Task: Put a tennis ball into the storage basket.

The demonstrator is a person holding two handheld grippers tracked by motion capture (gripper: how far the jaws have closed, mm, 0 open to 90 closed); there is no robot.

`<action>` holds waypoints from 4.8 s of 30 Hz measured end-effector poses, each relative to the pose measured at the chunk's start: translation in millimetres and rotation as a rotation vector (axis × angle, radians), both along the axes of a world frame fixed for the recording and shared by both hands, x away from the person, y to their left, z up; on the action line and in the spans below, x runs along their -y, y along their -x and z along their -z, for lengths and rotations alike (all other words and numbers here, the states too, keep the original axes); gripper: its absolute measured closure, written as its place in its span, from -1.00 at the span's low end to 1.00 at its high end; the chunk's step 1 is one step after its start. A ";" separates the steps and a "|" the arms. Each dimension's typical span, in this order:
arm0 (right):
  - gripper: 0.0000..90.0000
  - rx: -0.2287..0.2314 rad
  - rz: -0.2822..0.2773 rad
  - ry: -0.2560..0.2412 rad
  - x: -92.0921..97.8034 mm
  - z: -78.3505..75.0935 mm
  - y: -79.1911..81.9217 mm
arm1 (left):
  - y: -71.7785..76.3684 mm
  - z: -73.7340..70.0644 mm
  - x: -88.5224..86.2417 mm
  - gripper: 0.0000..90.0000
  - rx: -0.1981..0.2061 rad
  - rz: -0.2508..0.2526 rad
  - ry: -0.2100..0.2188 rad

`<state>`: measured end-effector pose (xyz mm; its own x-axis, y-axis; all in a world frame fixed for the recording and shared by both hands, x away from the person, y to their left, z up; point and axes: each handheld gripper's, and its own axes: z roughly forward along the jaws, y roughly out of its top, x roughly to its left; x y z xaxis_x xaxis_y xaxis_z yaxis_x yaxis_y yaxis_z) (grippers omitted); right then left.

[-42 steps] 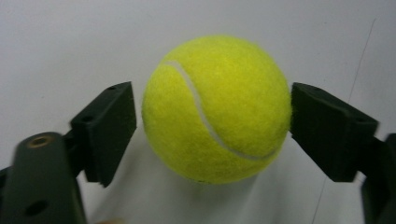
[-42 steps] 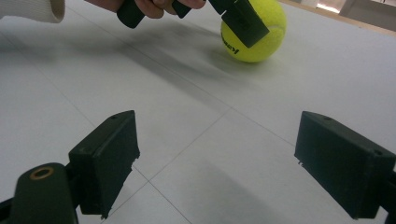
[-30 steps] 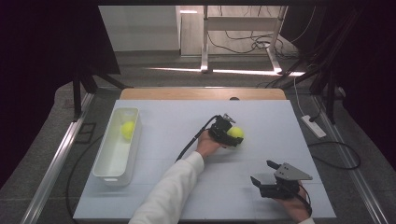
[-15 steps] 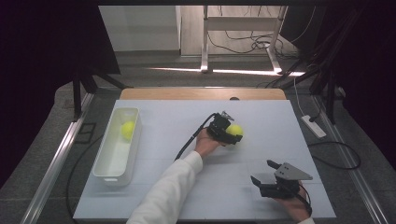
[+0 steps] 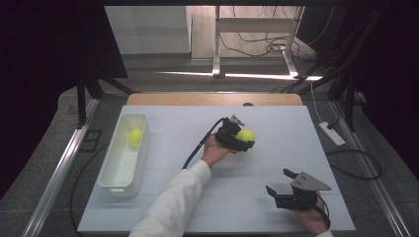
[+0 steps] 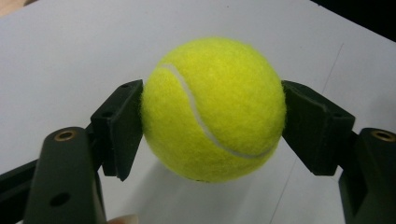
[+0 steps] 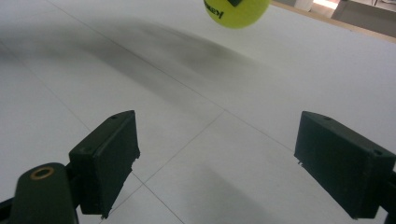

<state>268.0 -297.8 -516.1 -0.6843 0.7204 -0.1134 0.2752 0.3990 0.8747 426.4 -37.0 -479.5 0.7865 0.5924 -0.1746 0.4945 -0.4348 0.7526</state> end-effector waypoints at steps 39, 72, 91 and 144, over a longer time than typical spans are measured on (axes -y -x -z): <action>-0.70 0.011 0.019 0.014 -1.8 -0.9 3.3 | 39.0 -32.2 -49.4 -0.40 0.066 -0.034 0.037; -0.70 0.010 0.023 0.020 -0.9 -0.3 2.7 | 57.8 -50.6 -69.0 -0.41 0.105 -0.026 0.091; -0.70 0.011 0.018 0.022 -1.7 -0.1 2.2 | 66.6 -59.1 -82.8 -0.41 0.119 -0.029 0.117; -0.70 0.013 0.031 0.024 -1.5 -0.6 3.6 | 89.8 -69.6 -136.7 -0.41 0.145 -0.109 0.134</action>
<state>264.3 -296.4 -515.5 -0.6603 0.7379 -0.1397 0.2764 0.4117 0.8684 336.6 99.7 -409.9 0.7419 0.6542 -0.1468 0.4150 -0.2761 0.8669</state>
